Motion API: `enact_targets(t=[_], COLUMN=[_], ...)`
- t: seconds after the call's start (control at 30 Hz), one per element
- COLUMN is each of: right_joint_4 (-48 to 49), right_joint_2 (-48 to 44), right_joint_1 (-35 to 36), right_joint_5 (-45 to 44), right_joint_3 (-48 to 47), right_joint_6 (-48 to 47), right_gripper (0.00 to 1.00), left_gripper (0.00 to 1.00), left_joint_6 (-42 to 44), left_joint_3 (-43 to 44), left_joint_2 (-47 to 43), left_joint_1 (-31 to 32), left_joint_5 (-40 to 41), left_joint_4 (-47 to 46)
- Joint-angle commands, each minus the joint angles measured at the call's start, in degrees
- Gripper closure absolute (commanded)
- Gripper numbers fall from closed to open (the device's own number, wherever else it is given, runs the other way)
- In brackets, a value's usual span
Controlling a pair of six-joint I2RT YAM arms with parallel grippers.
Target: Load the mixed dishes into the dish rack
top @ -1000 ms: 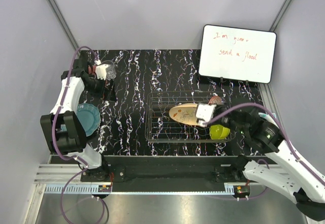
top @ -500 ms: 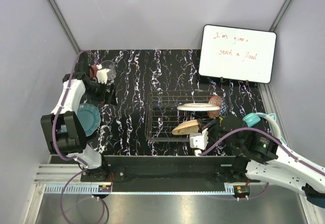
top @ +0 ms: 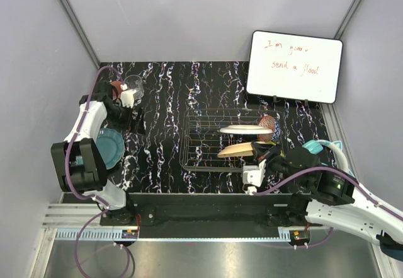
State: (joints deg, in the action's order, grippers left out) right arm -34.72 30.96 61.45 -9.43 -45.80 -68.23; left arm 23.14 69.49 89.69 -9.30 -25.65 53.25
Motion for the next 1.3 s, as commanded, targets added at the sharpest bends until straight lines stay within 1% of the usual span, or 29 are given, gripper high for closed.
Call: enact_targets(t=[0.0, 0.2, 0.37, 0.47, 0.8, 1.07, 1.27], right_joint_4=[11.95, 11.87, 11.69, 12.13, 11.34, 11.78, 14.06], right_joint_2=[-2.39, -2.48, -3.10, -3.89, -5.56, -5.21, -5.91], right_joint_1=[0.07, -0.01, 0.07, -0.02, 0.07, 0.07, -0.02], right_joint_5=[-6.04, -6.04, -7.00, -7.01, -6.74, -6.04, -6.04], right_joint_3=[-4.56, -6.23, -4.21, -1.58, 2.99, 6.69, 9.50], right_joint_6=[-5.95, -7.53, -8.50, -6.66, -2.09, 0.37, 0.99], right_gripper=[1.00, 1.00, 1.00, 1.00, 1.00, 1.00, 1.00], left_gripper=[0.01, 0.01, 0.01, 0.01, 0.01, 0.01, 0.01], left_joint_6=[-0.81, -1.16, -1.34, -1.16, -0.99, -0.64, -0.46], left_joint_3=[0.11, -0.24, 0.03, 0.38, 0.55, 0.64, 0.03], left_joint_2=[-1.54, -1.18, -1.10, -1.01, -0.92, -0.66, 0.05], left_joint_1=[0.07, -0.02, -0.01, 0.07, 0.07, 0.07, 0.07], left_joint_5=[0.86, 1.04, 1.04, 1.22, 1.30, 0.95, 0.51], left_joint_4=[-1.49, -1.40, -1.49, -1.14, -0.87, -0.70, -0.87])
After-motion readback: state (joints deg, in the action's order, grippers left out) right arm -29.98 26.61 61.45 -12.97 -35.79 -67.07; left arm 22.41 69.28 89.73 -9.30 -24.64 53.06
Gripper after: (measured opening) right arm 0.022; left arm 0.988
